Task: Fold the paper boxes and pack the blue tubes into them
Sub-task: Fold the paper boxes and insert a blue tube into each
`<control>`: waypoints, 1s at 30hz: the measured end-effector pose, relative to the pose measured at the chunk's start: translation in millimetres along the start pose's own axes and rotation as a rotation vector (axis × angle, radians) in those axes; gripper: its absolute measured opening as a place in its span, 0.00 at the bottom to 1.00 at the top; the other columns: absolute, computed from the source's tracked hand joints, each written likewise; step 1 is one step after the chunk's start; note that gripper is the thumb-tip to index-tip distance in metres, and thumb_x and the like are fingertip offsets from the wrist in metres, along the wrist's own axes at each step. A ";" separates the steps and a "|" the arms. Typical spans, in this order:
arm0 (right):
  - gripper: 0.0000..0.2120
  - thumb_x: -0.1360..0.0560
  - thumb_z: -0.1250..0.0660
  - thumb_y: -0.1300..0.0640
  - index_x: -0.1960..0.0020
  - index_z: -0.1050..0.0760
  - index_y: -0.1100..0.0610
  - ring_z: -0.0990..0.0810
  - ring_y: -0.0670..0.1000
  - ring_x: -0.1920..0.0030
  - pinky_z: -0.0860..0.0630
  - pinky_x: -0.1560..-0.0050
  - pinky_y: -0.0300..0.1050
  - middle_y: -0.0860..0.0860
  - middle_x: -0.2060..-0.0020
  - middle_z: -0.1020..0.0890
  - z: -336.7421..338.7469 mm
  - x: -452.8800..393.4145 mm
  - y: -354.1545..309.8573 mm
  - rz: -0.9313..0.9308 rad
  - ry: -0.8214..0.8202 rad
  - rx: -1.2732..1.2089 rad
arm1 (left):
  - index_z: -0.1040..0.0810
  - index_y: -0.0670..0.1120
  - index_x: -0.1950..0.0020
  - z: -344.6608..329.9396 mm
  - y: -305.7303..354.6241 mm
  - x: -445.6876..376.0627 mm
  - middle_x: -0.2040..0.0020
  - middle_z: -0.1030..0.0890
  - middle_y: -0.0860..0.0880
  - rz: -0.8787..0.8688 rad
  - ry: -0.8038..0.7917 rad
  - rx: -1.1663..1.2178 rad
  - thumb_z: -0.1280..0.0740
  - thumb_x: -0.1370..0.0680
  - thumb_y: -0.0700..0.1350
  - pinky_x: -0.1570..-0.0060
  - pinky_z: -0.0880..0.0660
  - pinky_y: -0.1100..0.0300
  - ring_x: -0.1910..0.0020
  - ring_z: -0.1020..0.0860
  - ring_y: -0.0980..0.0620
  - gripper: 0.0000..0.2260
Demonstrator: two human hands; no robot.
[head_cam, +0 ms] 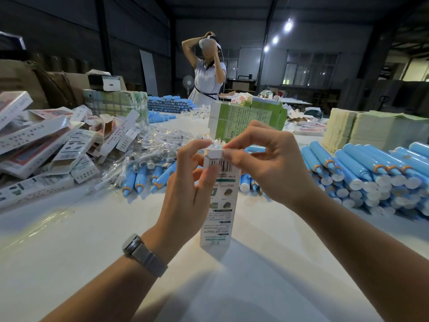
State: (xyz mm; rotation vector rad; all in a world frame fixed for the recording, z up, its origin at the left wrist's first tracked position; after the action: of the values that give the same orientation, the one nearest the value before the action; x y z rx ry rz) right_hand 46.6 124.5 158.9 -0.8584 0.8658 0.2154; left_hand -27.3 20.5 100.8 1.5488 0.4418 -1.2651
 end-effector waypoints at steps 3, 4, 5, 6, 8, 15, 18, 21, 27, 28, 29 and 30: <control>0.02 0.29 0.29 0.58 0.58 0.18 0.52 0.20 0.54 0.57 0.21 0.62 0.58 0.44 0.63 0.24 -0.2 -2.5 -7.5 0.039 -0.034 0.086 | 0.36 0.62 0.36 -0.1 0.6 -0.6 0.51 0.21 0.55 -0.010 -0.013 -0.010 0.40 0.18 0.51 0.62 0.20 0.43 0.57 0.17 0.48 0.13; 0.03 0.29 0.29 0.58 0.58 0.18 0.52 0.20 0.53 0.57 0.21 0.62 0.58 0.44 0.63 0.24 -0.3 -2.9 -9.1 0.046 -0.046 0.101 | 0.36 0.61 0.36 -0.5 0.7 -0.7 0.52 0.21 0.55 -0.017 -0.017 -0.017 0.40 0.18 0.51 0.63 0.20 0.43 0.57 0.17 0.48 0.12; 0.03 0.29 0.29 0.58 0.58 0.18 0.51 0.19 0.53 0.56 0.21 0.63 0.58 0.44 0.63 0.23 -0.8 -3.3 -10.0 0.048 -0.057 0.110 | 0.35 0.60 0.37 -0.6 0.4 -0.4 0.52 0.21 0.55 -0.021 -0.021 -0.019 0.40 0.18 0.51 0.63 0.21 0.43 0.57 0.17 0.48 0.11; 0.03 0.29 0.29 0.58 0.58 0.18 0.51 0.19 0.53 0.56 0.21 0.63 0.58 0.44 0.63 0.23 -1.1 -3.9 -10.1 0.044 -0.069 0.114 | 0.35 0.60 0.38 -0.4 0.0 -0.2 0.53 0.22 0.54 -0.022 -0.022 -0.017 0.40 0.18 0.51 0.64 0.21 0.42 0.58 0.17 0.48 0.10; 0.04 0.29 0.28 0.59 0.58 0.18 0.51 0.19 0.52 0.56 0.20 0.63 0.55 0.46 0.62 0.22 -1.1 -5.2 -10.7 0.044 -0.092 0.137 | 0.36 0.60 0.38 0.8 0.6 -0.1 0.53 0.21 0.50 -0.033 -0.018 -0.020 0.40 0.18 0.51 0.66 0.22 0.42 0.59 0.18 0.47 0.10; 0.02 0.29 0.28 0.61 0.60 0.18 0.58 0.21 0.48 0.62 0.23 0.70 0.48 0.46 0.65 0.21 -0.3 -5.6 -30.3 0.169 -0.064 0.355 | 0.36 0.62 0.38 0.7 3.8 -1.8 0.51 0.20 0.49 -0.056 -0.026 -0.047 0.39 0.18 0.50 0.65 0.21 0.45 0.59 0.17 0.48 0.11; 0.04 0.29 0.30 0.60 0.62 0.20 0.56 0.22 0.45 0.62 0.23 0.70 0.45 0.43 0.65 0.22 -3.5 -5.3 -37.9 0.205 -0.077 0.447 | 0.37 0.61 0.37 1.4 4.4 -1.6 0.52 0.21 0.47 -0.066 -0.030 -0.050 0.39 0.18 0.50 0.63 0.20 0.47 0.58 0.17 0.50 0.13; 0.04 0.29 0.31 0.57 0.62 0.20 0.54 0.21 0.46 0.61 0.23 0.69 0.43 0.45 0.64 0.21 -8.3 -6.4 -39.4 0.203 -0.132 0.490 | 0.38 0.61 0.36 1.7 6.5 -1.5 0.53 0.22 0.45 -0.087 -0.038 -0.090 0.40 0.17 0.54 0.63 0.20 0.48 0.58 0.17 0.51 0.11; 0.03 0.28 0.29 0.58 0.60 0.19 0.53 0.23 0.44 0.60 0.23 0.66 0.41 0.41 0.63 0.25 -6.8 -6.0 -22.2 0.113 -0.152 0.249 | 0.35 0.57 0.43 3.1 8.8 -1.5 0.56 0.24 0.53 -0.095 -0.011 -0.121 0.40 0.18 0.51 0.71 0.22 0.46 0.62 0.18 0.51 0.06; 0.02 0.28 0.28 0.59 0.59 0.19 0.53 0.22 0.45 0.59 0.21 0.65 0.46 0.42 0.63 0.25 -6.3 -5.6 -16.9 0.086 -0.150 0.196 | 0.35 0.55 0.42 3.4 8.4 -1.5 0.56 0.24 0.53 -0.090 -0.007 -0.115 0.40 0.18 0.50 0.71 0.22 0.46 0.62 0.18 0.51 0.06; 0.01 0.28 0.28 0.59 0.58 0.18 0.54 0.21 0.47 0.58 0.20 0.64 0.53 0.44 0.62 0.24 -5.9 -5.1 -11.8 0.062 -0.152 0.144 | 0.35 0.53 0.42 3.6 7.9 -1.3 0.56 0.25 0.53 -0.084 -0.005 -0.108 0.40 0.18 0.50 0.71 0.22 0.46 0.62 0.18 0.51 0.07; 0.01 0.28 0.28 0.59 0.57 0.18 0.54 0.20 0.50 0.56 0.19 0.63 0.57 0.46 0.60 0.23 -5.0 -4.6 -7.5 0.045 -0.154 0.098 | 0.35 0.53 0.42 3.5 7.2 -1.3 0.56 0.25 0.53 -0.074 -0.004 -0.100 0.40 0.18 0.50 0.71 0.23 0.46 0.61 0.18 0.52 0.07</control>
State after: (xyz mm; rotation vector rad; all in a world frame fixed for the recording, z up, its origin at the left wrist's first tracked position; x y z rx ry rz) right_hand 44.4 116.6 164.9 -0.7220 0.7459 0.2729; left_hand -23.9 15.0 105.8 1.4570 0.5564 -1.2833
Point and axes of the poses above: each hand's wrist, its own x-axis away from the middle knuckle, its own z-axis out of the back of the hand, y = z × x, the point moved 10 cm from there along -x, towards the middle knuckle
